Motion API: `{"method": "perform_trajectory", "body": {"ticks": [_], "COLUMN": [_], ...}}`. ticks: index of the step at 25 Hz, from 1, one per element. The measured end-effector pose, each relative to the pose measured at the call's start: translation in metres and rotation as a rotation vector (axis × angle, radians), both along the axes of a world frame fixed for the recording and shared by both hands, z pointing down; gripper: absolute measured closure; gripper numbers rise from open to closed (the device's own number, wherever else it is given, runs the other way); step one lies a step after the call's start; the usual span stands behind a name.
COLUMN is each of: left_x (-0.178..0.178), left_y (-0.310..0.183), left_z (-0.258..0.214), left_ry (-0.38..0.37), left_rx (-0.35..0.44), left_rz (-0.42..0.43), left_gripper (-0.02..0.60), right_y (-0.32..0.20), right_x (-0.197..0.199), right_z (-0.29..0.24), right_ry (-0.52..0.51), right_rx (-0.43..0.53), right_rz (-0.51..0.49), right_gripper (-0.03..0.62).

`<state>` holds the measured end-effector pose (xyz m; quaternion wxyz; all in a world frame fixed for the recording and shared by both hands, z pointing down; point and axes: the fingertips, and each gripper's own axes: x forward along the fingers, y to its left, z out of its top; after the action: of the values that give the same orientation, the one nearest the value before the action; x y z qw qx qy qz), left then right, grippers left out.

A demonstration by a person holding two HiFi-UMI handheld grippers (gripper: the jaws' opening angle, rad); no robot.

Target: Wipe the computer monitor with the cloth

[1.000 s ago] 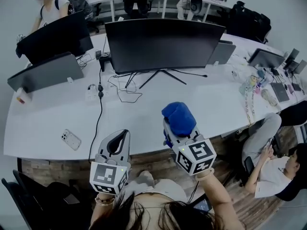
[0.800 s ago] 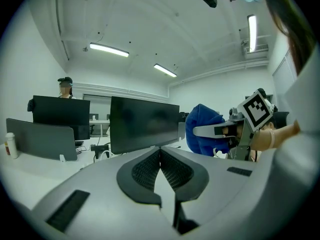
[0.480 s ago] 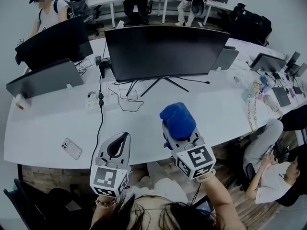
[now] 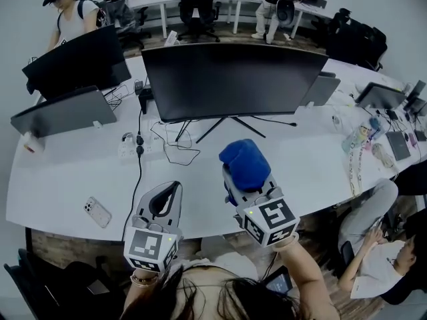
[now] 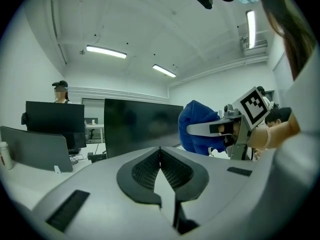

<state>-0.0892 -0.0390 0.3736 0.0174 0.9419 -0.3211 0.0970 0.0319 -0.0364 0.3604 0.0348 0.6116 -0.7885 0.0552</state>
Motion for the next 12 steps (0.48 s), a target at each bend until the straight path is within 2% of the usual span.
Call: {"method": "perform_trajectory", "body": {"ticks": [5,12], "left_x": [0.014,0.022], "left_y": [-0.017,-0.039], "left_z": [-0.004,-0.005], "left_ry": [0.007,0.010], "left_rx": [0.020,0.025], "left_rz": [-0.031,-0.118], "left_gripper": [0.572,0.572], "right_y": [-0.024,-0.053], "right_x": [0.009,0.019], "right_z": [-0.001,-0.003], "right_ry": [-0.007,-0.015], "right_rx": [-0.006,-0.007], "right_rz": [-0.036,-0.107], "right_gripper": [0.494,0.494]}}
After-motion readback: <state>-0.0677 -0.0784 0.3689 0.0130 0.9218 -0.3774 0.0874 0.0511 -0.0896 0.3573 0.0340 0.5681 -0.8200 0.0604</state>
